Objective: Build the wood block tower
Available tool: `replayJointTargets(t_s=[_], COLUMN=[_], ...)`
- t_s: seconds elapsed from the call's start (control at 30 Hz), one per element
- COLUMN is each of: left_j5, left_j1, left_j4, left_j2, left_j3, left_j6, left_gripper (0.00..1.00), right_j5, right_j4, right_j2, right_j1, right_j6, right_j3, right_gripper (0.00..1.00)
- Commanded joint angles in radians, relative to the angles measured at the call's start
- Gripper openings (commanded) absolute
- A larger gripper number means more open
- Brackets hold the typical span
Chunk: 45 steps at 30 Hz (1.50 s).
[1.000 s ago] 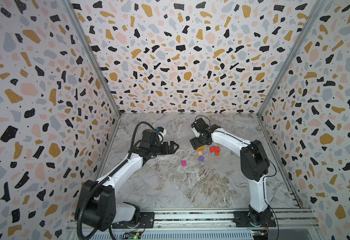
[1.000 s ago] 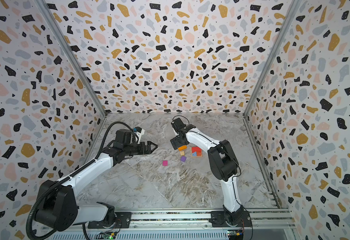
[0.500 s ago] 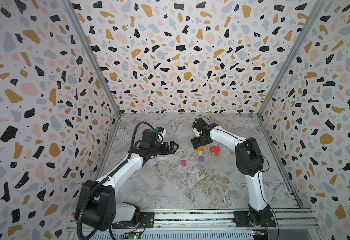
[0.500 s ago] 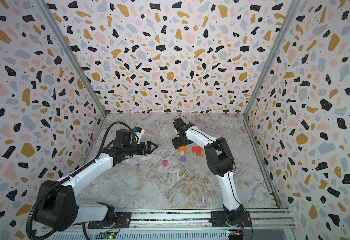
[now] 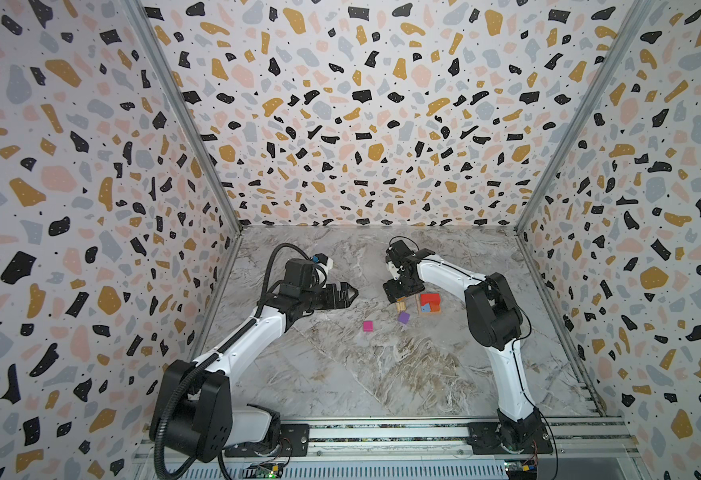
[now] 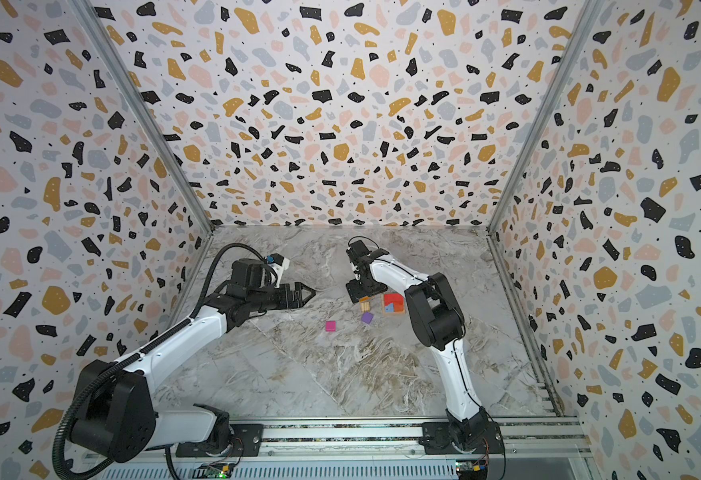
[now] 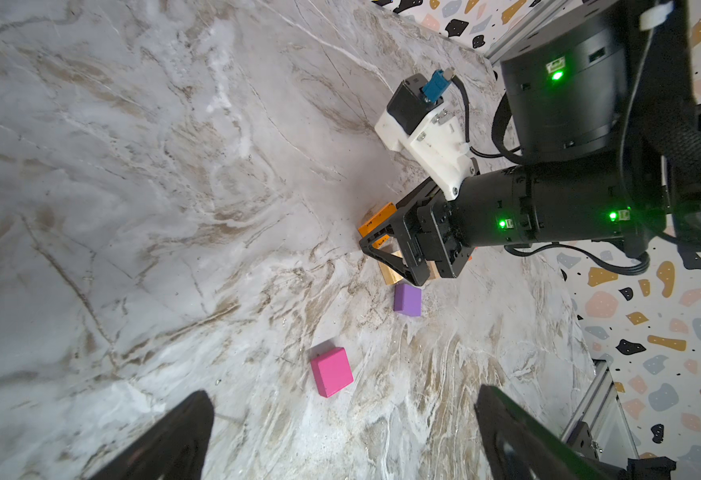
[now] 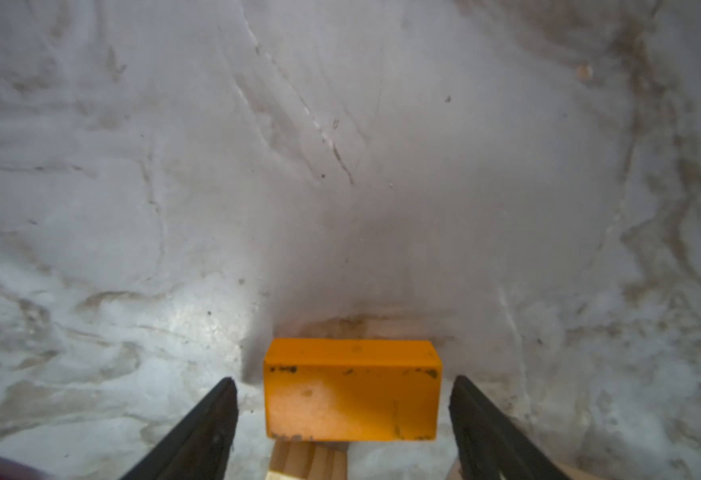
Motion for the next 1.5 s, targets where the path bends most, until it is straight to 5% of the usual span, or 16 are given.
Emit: replayJointTargets(t_s=[0.0, 0.6, 1.07, 1.47], left_j5=[0.002, 0.002, 0.007, 0.012], left_j1=[0.007, 0.008, 0.010, 0.010], left_j4=[0.013, 0.012, 0.016, 0.020], left_j2=[-0.026, -0.032, -0.044, -0.039], left_j3=[-0.014, -0.017, -0.021, -0.018], left_j6=[0.012, 0.013, 0.012, 0.006], left_gripper=[1.00, 1.00, 1.00, 1.00], right_j5=[0.000, 0.043, 0.102, 0.114], right_j4=[-0.021, 0.025, -0.073, -0.077], right_j2=[0.000, -0.073, -0.267, -0.581], right_j1=[0.007, 0.052, 0.109, 0.130], right_j6=[0.003, 0.058, 0.154, 0.235], right_j3=[0.033, 0.038, -0.033, -0.383], right_gripper=[0.79, 0.49, 0.47, 0.47])
